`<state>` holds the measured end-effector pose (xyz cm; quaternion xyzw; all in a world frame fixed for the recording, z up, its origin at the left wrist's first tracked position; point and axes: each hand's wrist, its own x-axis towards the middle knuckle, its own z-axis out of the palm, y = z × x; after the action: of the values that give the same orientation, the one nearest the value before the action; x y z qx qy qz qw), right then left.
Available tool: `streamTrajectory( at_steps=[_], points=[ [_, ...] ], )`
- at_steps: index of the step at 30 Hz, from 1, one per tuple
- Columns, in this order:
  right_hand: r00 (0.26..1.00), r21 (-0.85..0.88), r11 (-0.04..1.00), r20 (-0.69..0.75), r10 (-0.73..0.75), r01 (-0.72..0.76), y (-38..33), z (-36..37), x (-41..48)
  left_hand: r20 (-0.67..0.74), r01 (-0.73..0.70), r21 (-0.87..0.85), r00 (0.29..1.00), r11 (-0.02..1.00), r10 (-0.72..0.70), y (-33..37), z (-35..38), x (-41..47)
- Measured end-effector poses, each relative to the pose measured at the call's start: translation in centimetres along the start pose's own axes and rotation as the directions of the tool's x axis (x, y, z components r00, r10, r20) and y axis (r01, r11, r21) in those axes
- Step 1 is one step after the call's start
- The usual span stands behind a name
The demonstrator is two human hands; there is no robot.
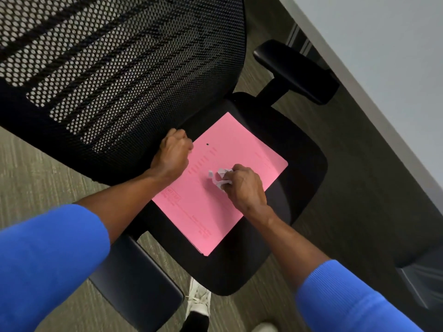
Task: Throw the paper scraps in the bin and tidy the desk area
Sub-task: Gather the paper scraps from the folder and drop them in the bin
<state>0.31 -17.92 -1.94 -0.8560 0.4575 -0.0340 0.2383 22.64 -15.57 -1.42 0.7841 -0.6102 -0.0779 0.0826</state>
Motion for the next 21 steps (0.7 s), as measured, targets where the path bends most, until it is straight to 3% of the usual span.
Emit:
streamTrajectory(
  at_steps=[4, 9, 13, 21],
  points=[
    [0.981, 0.153, 0.975, -0.084, 0.174, -0.16, 1.4, -0.2, -3.2, -0.037, -0.048, -0.136, 0.998, 0.99, 0.043, 3.0, -0.1, -1.2],
    [0.88, 0.35, 0.864, -0.177, 0.44, -0.362, 4.0, -1.0, -9.6, 0.007, -0.09, -0.305, 0.995, 0.948, 0.096, 9.6, 0.4, -3.8],
    [0.762, 0.454, 0.731, -0.157, 0.628, -0.509, 6.3, -1.0, -15.4, 0.093, -0.065, -0.436, 0.989, 0.898, 0.117, 15.2, 2.1, -6.9],
    [0.575, 0.551, 0.516, -0.078, 0.815, -0.656, 10.8, 0.1, -26.9, 0.298, 0.062, -0.573, 0.945, 0.817, 0.137, 26.2, 6.1, -13.3]
  ],
)
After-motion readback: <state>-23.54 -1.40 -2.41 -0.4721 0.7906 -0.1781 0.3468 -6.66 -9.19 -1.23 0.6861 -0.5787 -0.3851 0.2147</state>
